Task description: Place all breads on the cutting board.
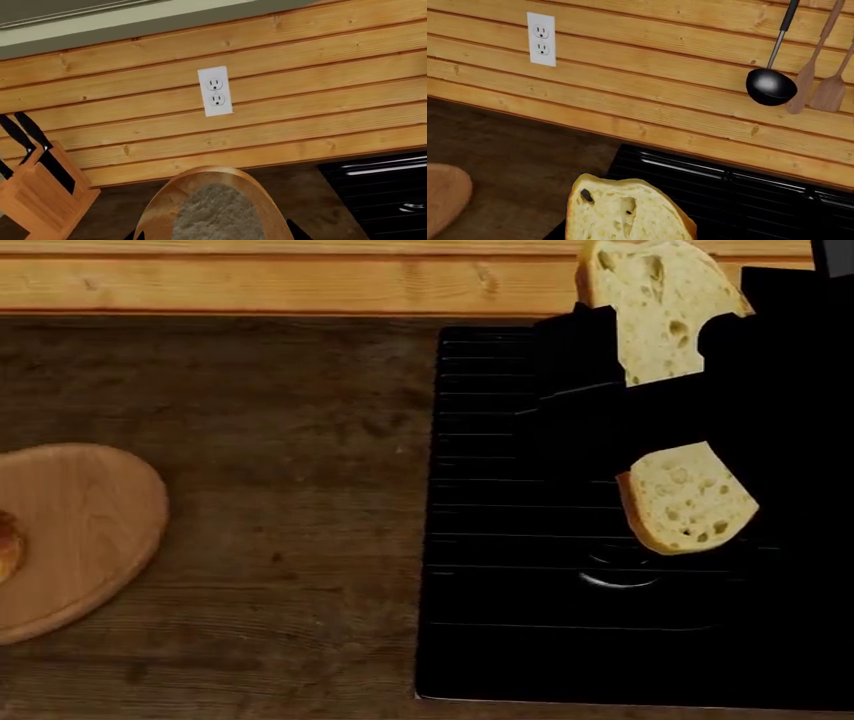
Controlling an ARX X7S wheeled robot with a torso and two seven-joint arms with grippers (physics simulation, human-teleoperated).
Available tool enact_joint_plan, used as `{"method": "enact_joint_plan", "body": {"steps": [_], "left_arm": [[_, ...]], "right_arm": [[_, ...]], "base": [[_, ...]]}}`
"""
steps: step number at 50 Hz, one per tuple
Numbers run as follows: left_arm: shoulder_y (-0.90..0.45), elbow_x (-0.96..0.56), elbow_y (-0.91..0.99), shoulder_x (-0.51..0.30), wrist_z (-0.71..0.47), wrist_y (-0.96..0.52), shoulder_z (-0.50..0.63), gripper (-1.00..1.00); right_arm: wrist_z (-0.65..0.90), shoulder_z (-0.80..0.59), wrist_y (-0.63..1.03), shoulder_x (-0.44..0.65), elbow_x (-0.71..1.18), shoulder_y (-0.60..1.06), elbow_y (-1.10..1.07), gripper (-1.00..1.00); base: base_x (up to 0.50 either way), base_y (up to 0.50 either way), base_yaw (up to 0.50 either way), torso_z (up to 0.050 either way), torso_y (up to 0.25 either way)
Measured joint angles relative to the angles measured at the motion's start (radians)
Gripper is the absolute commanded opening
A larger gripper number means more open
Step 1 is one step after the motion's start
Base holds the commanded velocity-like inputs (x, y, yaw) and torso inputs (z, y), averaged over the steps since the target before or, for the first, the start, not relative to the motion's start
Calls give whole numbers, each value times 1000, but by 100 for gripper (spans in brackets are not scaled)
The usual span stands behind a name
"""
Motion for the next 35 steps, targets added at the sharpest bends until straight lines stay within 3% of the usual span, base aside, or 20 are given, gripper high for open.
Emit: {"method": "enact_joint_plan", "body": {"steps": [35], "left_arm": [[-4,3,-1,3,4,0,2,-100]], "right_arm": [[-10,0,-11,-7,-15,-9,-2,-100]], "base": [[-1,500,0,0,0]]}}
